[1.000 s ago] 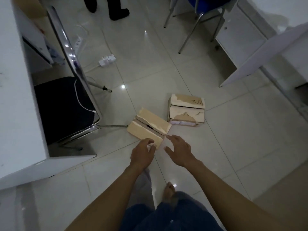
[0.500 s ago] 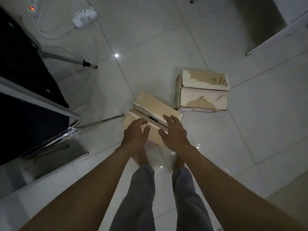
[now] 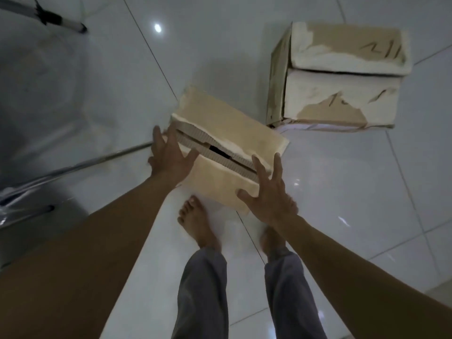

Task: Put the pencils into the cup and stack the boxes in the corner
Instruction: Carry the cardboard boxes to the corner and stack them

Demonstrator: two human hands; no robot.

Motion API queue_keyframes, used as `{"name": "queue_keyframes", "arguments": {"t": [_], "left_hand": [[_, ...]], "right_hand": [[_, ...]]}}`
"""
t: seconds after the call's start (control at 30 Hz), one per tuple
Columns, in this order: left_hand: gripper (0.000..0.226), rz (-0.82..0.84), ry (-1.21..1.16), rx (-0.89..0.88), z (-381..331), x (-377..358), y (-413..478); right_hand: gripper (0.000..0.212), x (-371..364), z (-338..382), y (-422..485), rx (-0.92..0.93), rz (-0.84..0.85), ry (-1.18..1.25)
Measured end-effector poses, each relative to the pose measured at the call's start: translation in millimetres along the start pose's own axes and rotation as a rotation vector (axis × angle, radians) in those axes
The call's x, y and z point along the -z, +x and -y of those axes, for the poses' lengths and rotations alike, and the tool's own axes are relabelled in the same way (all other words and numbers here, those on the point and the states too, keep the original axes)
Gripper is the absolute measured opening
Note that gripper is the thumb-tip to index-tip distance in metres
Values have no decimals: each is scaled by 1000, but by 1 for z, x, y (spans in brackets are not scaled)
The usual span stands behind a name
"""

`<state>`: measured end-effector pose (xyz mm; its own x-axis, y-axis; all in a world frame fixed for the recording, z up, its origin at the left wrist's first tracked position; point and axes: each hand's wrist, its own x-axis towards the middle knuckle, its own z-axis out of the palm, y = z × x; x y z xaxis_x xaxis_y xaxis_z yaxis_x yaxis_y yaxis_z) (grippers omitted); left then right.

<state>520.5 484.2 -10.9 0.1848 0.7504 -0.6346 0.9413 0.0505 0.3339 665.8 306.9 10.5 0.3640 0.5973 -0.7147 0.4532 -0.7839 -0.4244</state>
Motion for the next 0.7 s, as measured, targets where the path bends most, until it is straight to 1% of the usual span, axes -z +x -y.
{"name": "queue_keyframes", "arguments": {"t": [0.13, 0.2, 0.3, 0.37, 0.4, 0.5, 0.6, 0.7], "left_hand": [[114, -4, 69, 41, 2, -23, 36], [121, 17, 74, 75, 4, -28, 47], [120, 6, 129, 63, 5, -32, 54], [116, 10, 123, 63, 5, -30, 51], [114, 30, 103, 76, 7, -28, 47], [108, 104, 113, 86, 16, -18, 28], [105, 163, 147, 107, 30, -12, 1], [102, 175, 82, 163, 29, -4, -27]], "right_hand": [[96, -25, -11, 26, -104, -21, 164], [98, -28, -11, 34, -173, -17, 232], [99, -29, -9, 41, -313, 49, 395], [100, -30, -14, 43, -352, 57, 505], [98, -30, -17, 42, -355, 62, 511], [96, -26, -20, 32, -351, 74, 462], [104, -18, -13, 17, -321, 116, 308], [94, -1, -9, 5, -288, 108, 132]]}}
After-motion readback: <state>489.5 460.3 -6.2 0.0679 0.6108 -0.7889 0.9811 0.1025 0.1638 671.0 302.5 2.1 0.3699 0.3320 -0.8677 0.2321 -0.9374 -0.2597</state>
